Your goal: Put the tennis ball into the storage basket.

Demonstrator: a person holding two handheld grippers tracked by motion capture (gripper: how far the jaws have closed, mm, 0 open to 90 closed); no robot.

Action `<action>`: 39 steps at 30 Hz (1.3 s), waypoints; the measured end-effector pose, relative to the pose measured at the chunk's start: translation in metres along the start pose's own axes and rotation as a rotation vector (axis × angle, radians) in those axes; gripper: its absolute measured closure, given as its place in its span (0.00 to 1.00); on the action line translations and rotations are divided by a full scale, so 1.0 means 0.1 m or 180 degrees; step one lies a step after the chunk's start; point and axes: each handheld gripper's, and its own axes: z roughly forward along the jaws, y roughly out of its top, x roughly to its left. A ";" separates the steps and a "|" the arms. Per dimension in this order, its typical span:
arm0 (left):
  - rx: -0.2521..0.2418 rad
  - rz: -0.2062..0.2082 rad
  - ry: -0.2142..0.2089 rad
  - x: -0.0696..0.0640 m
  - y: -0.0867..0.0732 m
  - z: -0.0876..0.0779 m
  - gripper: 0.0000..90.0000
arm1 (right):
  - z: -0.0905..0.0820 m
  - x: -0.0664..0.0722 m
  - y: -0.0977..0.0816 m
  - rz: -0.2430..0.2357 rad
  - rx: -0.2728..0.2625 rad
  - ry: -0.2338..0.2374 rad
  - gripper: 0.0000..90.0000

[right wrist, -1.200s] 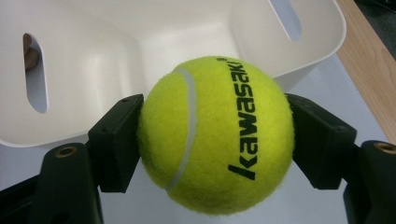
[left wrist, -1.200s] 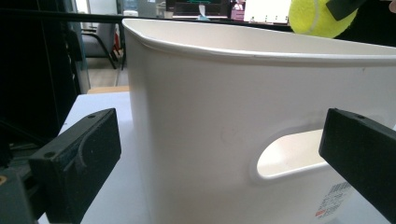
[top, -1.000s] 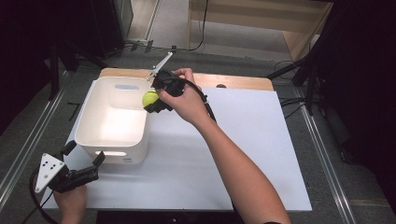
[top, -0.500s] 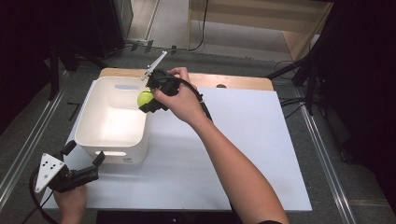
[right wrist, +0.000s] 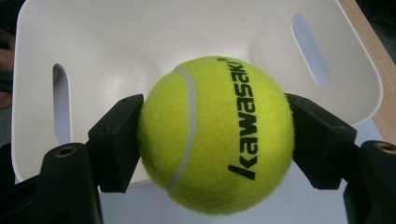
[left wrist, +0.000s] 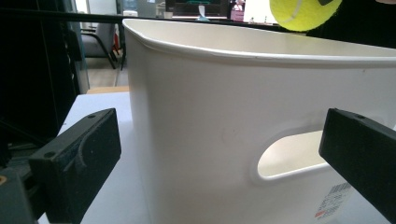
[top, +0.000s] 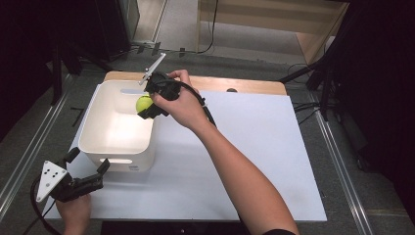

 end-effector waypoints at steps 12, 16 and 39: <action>0.0001 -0.0002 -0.0003 0.00 0.00 0.00 0.00 | 0.12 0.05 0.05 -0.0065 0.0024 0.0068 0.27; 0.0001 -0.0004 0.0000 0.00 0.00 0.00 0.00 | 0.15 0.07 0.05 -0.0048 0.0031 0.0074 0.27; 0.0001 -0.0011 -0.0006 0.00 0.00 0.00 0.00 | 0.37 0.09 0.00 -0.0074 0.0127 0.0128 0.26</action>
